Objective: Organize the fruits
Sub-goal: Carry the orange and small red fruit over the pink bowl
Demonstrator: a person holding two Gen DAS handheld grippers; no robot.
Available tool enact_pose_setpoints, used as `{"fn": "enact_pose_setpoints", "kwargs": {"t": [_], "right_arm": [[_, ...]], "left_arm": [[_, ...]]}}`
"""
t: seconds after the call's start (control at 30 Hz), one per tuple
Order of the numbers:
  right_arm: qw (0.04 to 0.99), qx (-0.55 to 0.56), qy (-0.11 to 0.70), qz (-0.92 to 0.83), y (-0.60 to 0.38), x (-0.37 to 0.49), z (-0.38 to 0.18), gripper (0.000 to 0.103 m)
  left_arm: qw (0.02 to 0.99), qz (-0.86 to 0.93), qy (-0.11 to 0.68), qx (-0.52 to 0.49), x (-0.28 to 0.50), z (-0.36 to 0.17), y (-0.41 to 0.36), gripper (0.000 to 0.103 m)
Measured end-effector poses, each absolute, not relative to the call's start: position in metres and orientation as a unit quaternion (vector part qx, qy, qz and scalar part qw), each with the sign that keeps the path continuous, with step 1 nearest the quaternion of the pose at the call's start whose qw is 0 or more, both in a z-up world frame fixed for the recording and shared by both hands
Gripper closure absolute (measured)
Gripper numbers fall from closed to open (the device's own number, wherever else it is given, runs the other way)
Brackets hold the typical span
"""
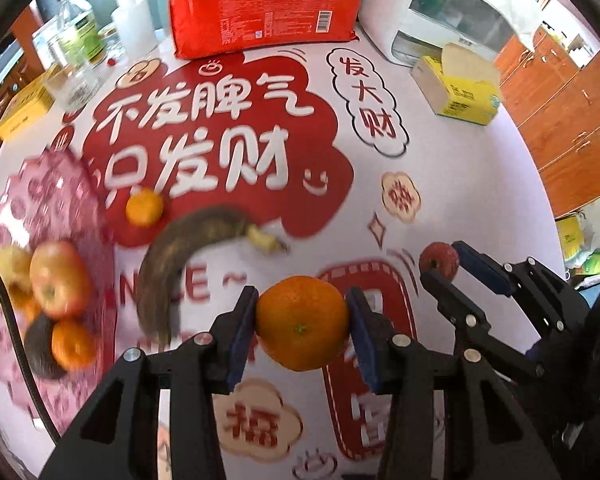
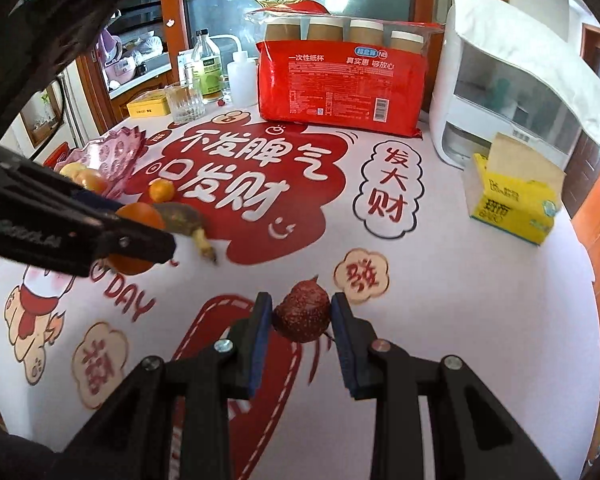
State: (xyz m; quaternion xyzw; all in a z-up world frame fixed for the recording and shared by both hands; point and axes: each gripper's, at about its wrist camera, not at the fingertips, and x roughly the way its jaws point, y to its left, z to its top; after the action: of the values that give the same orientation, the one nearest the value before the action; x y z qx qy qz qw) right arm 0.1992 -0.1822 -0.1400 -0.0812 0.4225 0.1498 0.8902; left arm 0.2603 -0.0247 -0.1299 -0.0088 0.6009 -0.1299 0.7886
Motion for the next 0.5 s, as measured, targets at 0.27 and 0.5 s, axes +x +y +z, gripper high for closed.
{"fn": "enact_pose_setpoints", "kwargs": {"t": [0.27, 0.5], "right_arm": [[0.885, -0.079, 0.430, 0.162, -0.157, 0.158, -0.135, 0.072], [0.871, -0.071, 0.447, 0.190, -0.120, 0.123, -0.134, 0.072]], "left_arm": [[0.771, -0.128, 0.623, -0.011, 0.197, -0.133, 0.006, 0.059], [0.762, -0.119, 0.636, -0.011, 0.154, -0.134, 0.041, 0.059]]}}
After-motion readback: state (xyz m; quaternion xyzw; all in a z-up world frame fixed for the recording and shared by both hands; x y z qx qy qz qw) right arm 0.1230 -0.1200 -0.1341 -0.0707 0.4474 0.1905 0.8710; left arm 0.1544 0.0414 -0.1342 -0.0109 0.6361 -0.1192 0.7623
